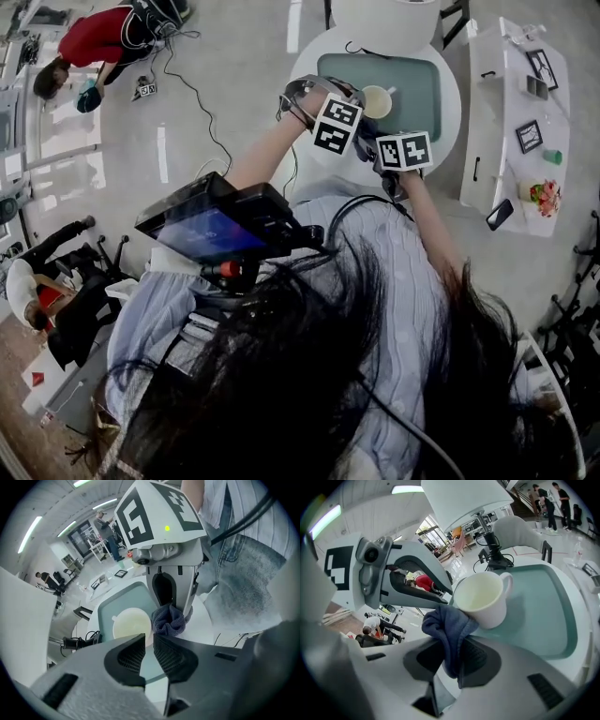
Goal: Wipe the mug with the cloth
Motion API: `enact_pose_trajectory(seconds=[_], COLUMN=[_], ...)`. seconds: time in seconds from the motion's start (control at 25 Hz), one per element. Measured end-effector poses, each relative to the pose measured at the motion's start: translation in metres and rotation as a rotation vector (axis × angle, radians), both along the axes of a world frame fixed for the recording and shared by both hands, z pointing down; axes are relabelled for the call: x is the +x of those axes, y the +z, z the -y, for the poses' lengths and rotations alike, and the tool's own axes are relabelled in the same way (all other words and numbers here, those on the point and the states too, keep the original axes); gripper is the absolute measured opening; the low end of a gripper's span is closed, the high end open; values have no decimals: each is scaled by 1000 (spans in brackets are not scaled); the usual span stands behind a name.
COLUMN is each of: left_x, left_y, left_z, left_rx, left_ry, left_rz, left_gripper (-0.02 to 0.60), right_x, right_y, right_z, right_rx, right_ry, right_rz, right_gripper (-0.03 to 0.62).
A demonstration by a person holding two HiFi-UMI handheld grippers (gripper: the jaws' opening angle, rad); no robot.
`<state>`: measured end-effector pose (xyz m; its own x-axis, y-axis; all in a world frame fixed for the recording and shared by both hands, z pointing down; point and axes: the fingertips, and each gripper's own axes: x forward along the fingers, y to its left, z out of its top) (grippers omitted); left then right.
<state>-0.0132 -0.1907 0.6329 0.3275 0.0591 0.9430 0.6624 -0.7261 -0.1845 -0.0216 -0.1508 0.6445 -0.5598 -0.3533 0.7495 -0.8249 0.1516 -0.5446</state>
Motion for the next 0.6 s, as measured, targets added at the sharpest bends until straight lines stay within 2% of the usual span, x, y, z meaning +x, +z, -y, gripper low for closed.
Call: enact_pose_trajectory(seconds=[0.28,0.44,0.6], left_x=[5,9,10], left_y=[10,11,11], left_z=[4,7,10], left_rx=[15,41,28], left_ry=[-2,3,-9], left_rz=[43,40,31], left_gripper=[40,40,40], right_x=[0,3,9], right_y=[1,1,1], right_z=[1,3,5], right_rx=[-18,-17,-20], right_ry=[34,46,71], right_rz=[24,31,44], right_gripper=[95,95,95])
